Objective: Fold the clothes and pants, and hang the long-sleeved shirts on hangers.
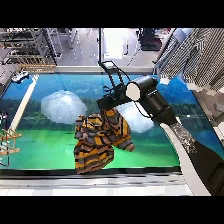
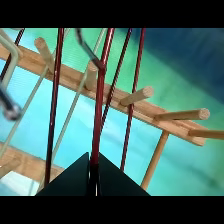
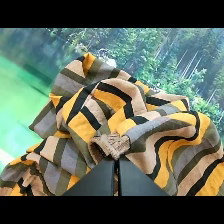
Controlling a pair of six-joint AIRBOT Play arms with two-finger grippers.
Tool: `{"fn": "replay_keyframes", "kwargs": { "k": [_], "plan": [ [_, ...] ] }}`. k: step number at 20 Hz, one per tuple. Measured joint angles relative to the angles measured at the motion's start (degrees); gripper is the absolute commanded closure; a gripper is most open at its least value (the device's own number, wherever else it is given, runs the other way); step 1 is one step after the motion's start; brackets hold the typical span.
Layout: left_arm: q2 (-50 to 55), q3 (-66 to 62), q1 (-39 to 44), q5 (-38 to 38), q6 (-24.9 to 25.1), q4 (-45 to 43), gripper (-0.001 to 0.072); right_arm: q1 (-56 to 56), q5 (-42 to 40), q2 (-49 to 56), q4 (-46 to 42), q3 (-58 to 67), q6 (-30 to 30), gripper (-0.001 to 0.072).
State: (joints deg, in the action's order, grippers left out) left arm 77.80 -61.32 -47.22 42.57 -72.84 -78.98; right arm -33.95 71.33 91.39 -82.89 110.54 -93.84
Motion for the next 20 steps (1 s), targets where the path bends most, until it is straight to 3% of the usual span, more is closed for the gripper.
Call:
{"fn": "replay_keyframes", "kwargs": {
  "k": [5, 11, 16, 20],
  "plan": [
    [-3.5, 0.0, 0.1, 0.5, 4.6, 4.8, 0.0693, 0.0, 0.0, 0.0, 0.0, 0.0, -0.1, 0.0693],
    [-12.7, -2.7, 0.2, 2.8, 18.4, 28.5, 0.0693, 0.0, 0.7, 0.0, 0.2, 0.0, -0.1, 0.0693],
    [-15.1, -4.2, 1.6, 18.7, 36.4, 56.9, 0.0693, 0.0, 1.3, 0.0, -1.2, 0.0, -0.1, 0.0694],
    [-13.5, -4.4, 7.2, 35.6, 48.7, 65.8, 0.0693, 0.3, 1.4, -0.1, -4.3, 0.1, 0.0, 0.0694]
  ]
}}
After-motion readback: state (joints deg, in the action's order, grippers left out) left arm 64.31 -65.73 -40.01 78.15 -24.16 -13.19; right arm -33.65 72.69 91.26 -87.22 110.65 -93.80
